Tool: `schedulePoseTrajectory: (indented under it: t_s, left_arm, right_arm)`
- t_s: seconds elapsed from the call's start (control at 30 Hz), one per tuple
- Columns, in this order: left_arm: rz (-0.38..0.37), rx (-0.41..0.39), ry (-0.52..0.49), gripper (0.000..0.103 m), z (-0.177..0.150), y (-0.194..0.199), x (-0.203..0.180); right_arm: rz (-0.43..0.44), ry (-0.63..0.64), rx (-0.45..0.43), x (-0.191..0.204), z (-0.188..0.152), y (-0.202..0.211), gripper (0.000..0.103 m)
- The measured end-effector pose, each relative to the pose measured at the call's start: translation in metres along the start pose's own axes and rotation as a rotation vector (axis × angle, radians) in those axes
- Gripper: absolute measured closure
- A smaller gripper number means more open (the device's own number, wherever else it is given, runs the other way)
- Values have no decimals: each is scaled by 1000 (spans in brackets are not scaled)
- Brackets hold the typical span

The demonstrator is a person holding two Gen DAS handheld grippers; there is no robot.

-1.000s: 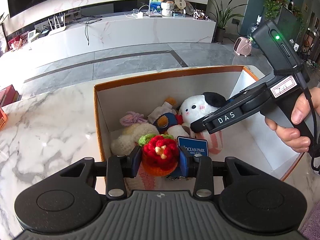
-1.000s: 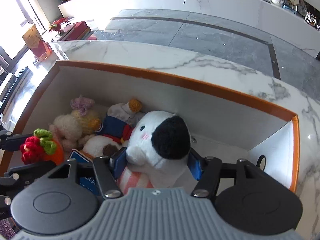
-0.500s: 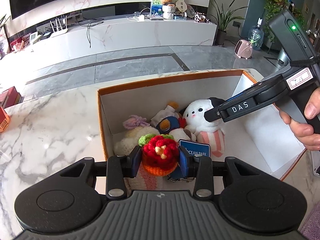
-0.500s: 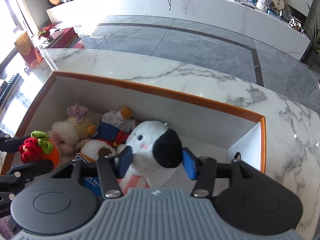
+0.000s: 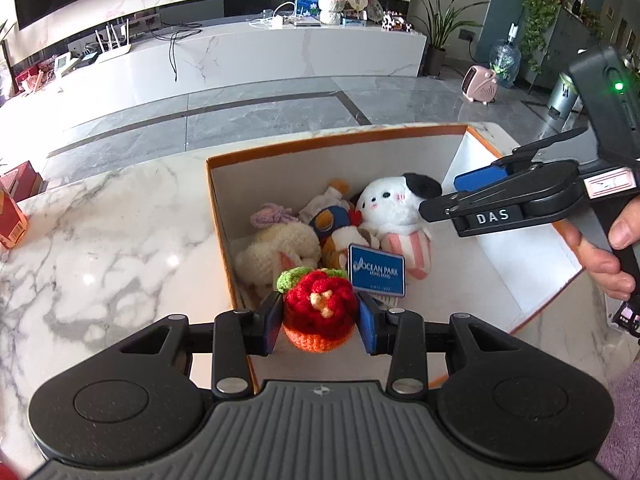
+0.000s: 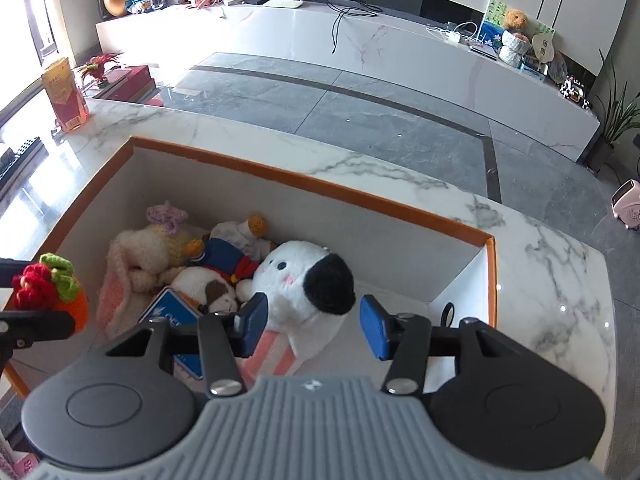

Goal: Organize objects
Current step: 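Open both tools to release the toys into the box, then grasp the small brown box with the right tool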

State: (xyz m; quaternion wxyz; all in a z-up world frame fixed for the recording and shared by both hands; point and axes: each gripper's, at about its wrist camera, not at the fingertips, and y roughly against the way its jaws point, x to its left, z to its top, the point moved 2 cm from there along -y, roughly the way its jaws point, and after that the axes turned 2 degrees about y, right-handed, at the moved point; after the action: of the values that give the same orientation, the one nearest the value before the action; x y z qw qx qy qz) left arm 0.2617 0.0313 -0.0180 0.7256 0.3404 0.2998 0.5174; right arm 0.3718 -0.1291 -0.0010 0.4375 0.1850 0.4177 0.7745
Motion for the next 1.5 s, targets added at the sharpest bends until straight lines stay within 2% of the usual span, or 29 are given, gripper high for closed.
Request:
schedulePoseTrajectory:
  t_s: [0.07,0.2,0.33,0.53,0.6,0.73,0.93,1.1,1.27,1.4,1.5]
  left_arm:
    - [4,36,-22,58,-5,-2,-2]
    - [63,86,-26,57,-7,-9,-3]
    - [60,107,-3,57,-5,-10,-3]
    - [96,117,-40,55,-7,-10,-8]
    - [98,112,-39,49,-8,-9,-9]
    - [84,108,-19,47,-10,-4,-8]
    - [62,6,4,46,-18,32,-15]
    - [19,-57,21,46,-42,71,-27]
    - [-33,-34,29,46,-78,92,-42]
    - [-65,4,65,46,-109,95,-51]
    - [-50,25,105,46,-131,95,-50]
  right_arm:
    - [15,-4,0,4,-10,8,49]
    - [36,-27,0,10,-25,21,49]
    - [76,-59,-8,12,-35,35,49]
    - [82,-59,-25,14,-46,49,46]
    - [85,-66,-19,13,-48,50,46]
    - [88,-72,-24,14,-51,56,46]
    - [101,-80,-63,17,-58,82,46]
    - [131,-116,-105,26,-83,114,44]
    - [158,-136,-106,49,-124,134,44]
    - [203,-211,-32,66,-161,137,40]
    - [267,-313,64,76,-189,131,38]
